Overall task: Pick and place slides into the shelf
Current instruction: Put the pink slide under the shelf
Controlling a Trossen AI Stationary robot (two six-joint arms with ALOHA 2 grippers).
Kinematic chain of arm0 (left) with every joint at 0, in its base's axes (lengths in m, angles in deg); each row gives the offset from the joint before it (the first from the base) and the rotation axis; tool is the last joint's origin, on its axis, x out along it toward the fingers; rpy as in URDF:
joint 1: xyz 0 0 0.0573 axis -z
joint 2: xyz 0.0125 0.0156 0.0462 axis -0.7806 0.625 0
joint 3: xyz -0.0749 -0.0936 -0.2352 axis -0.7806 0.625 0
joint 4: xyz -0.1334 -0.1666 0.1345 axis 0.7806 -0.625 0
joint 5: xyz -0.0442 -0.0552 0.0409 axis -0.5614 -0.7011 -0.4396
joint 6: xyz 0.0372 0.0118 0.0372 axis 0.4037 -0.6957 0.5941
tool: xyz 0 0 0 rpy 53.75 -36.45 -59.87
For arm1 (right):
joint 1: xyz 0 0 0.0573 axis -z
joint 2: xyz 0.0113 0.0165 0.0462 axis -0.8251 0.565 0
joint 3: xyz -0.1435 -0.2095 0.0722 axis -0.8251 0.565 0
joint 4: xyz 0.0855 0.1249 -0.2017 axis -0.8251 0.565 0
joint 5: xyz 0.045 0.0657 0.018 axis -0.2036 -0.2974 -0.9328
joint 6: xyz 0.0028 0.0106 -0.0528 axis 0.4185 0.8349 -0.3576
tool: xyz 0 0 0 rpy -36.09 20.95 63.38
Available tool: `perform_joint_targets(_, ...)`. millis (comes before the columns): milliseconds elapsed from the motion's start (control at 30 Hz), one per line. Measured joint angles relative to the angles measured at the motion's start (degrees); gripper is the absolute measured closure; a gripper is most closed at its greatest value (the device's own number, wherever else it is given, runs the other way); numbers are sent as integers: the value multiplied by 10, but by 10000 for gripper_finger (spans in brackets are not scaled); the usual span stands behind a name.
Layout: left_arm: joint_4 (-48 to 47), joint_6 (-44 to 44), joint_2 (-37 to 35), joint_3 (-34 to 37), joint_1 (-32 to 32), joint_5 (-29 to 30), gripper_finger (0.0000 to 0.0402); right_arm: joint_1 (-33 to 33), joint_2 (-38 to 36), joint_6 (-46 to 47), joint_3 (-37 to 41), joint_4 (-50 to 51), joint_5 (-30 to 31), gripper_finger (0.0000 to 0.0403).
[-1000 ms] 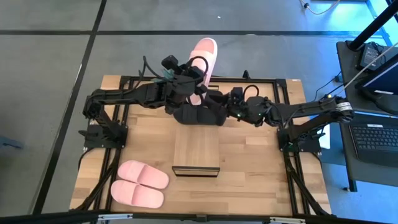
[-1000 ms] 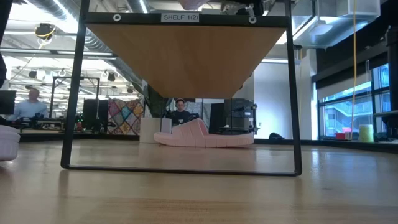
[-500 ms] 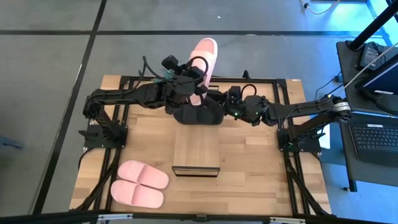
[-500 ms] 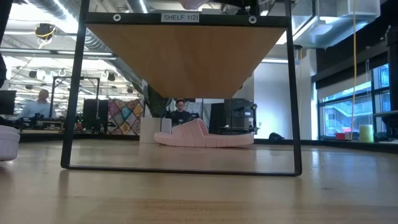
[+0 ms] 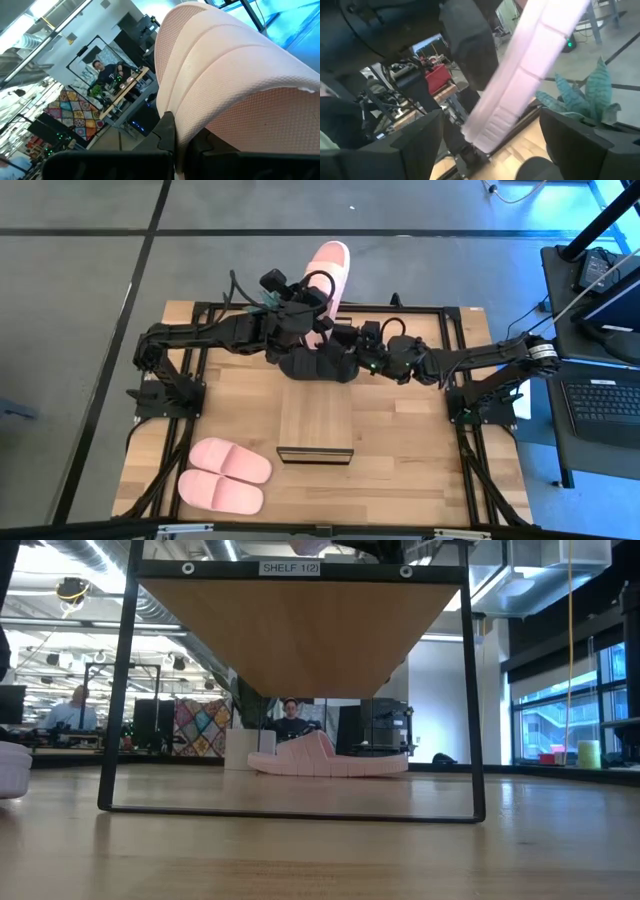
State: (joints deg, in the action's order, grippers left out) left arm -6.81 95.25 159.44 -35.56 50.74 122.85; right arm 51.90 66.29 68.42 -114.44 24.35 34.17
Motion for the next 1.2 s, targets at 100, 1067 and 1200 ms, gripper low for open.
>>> perform_joint_targets(100, 0, 0, 0, 0, 0, 0, 401, 2, 9, -13, 0, -17, 1, 76)
perform_joint_targets(1067, 1, 3, -2, -1, 11, 6, 368, 21, 30, -29, 0, -43, 7, 323)
perform_joint_targets(1200, 1, 5, -2, -1, 19, 7, 366, 22, 30, -34, 0, -43, -7, 324)
